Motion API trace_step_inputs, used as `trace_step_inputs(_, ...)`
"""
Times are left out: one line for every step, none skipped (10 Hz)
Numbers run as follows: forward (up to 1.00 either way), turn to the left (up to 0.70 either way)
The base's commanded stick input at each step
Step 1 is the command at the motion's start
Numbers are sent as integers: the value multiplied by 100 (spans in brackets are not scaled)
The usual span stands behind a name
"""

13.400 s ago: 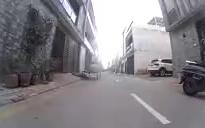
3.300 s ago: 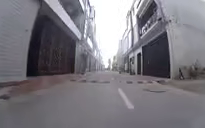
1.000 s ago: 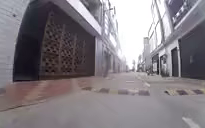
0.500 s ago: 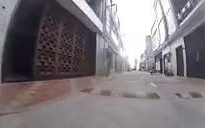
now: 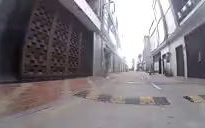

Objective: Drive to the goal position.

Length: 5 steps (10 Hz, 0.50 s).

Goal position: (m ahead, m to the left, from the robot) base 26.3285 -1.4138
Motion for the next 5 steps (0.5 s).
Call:
trace_step_inputs(85, -34)
trace_step_inputs(85, -14)
trace_step_inputs(85, 0)
trace_step_inputs(85, 0)
trace_step_inputs(85, 0)
